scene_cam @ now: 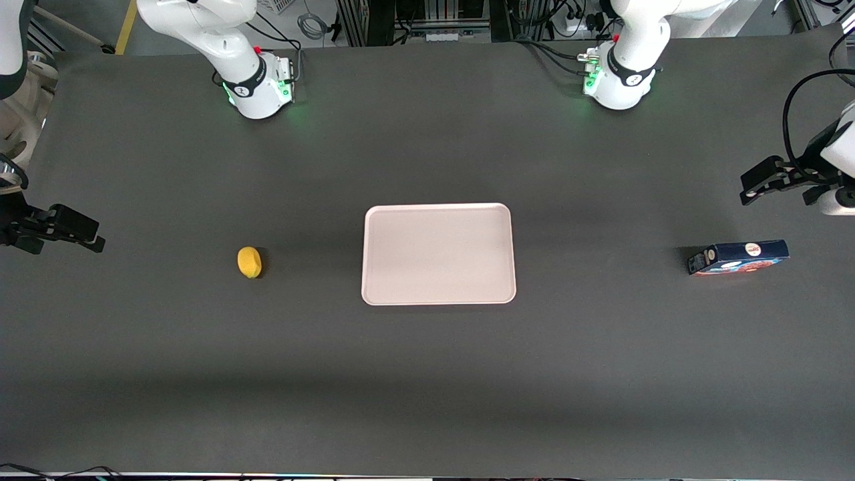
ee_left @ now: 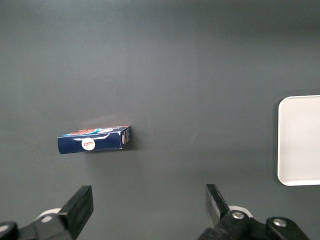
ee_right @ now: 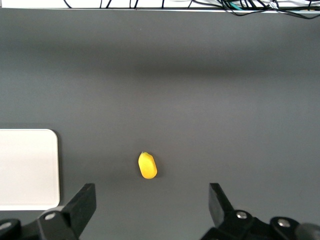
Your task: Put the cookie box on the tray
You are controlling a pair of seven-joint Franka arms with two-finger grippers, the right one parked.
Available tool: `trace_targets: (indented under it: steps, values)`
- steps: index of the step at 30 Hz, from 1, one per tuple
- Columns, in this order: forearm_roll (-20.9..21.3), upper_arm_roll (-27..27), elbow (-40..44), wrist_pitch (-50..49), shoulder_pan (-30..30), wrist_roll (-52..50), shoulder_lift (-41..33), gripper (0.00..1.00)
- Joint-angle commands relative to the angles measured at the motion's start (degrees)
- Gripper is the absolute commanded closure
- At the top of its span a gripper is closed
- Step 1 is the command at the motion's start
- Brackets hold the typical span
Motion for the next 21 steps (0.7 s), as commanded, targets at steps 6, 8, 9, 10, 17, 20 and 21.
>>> trace_targets:
  steps: [6, 8, 9, 10, 17, 20, 21]
  values:
    - [0.4, -0.4, -1.0, 0.1, 0.4, 1.0, -1.1, 0.0]
    - [0.5, -0.4, -1.0, 0.0, 0.4, 2.9, -1.1, 0.0]
    - [0.5, -0.4, -1.0, 0.0, 0.4, 5.3, -1.1, 0.0]
    - [0.5, -0.4, -1.0, 0.1, 0.4, 8.0, -1.1, 0.0]
    - [0.5, 0.2, -1.0, 0.1, 1.6, 26.5, -1.1, 0.0]
    - [0.5, 0.9, -1.2, 0.4, 1.8, 35.9, -1.0, 0.0]
    - [0.5, 1.2, -1.5, 0.5, 1.8, 38.8, -1.0, 0.0]
